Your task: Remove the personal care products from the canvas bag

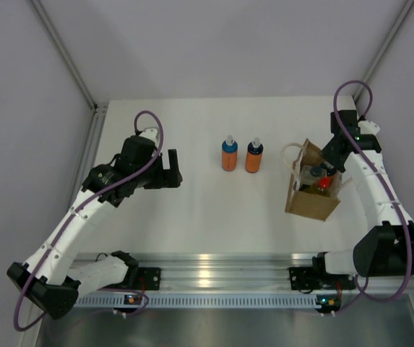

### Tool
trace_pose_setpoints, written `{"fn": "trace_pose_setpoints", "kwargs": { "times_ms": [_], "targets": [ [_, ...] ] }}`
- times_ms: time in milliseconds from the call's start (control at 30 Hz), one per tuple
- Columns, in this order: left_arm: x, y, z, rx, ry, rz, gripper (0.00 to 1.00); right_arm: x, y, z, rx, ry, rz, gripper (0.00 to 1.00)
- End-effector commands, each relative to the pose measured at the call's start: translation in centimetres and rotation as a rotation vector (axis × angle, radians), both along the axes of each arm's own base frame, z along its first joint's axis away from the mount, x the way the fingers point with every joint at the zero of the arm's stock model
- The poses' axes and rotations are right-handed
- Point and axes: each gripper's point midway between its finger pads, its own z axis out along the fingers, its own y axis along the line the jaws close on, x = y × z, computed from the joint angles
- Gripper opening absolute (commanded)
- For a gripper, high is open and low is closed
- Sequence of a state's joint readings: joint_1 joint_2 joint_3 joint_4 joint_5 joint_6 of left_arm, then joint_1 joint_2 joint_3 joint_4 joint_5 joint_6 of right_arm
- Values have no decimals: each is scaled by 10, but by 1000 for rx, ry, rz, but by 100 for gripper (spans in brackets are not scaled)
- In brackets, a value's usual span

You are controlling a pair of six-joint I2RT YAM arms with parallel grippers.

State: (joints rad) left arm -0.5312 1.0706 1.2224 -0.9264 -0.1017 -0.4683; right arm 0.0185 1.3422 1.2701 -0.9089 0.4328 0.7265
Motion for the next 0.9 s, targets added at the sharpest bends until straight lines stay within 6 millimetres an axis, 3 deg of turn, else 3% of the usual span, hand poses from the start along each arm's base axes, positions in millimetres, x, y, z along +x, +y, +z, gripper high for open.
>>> {"fn": "trace_pose_setpoints", "kwargs": {
  "times_ms": [0, 567, 867],
  "targets": [
    [5, -2, 9, -17, -48, -2, 98, 7, -7, 5, -10, -45, -42, 44],
    [7, -3, 8, -15, -42, -3, 98, 13, -6, -5, -11, -19, -28, 27],
    [7, -4, 6, -12, -37, -1, 99, 17, -7, 7, -25, -44, -14, 21]
  ]
}}
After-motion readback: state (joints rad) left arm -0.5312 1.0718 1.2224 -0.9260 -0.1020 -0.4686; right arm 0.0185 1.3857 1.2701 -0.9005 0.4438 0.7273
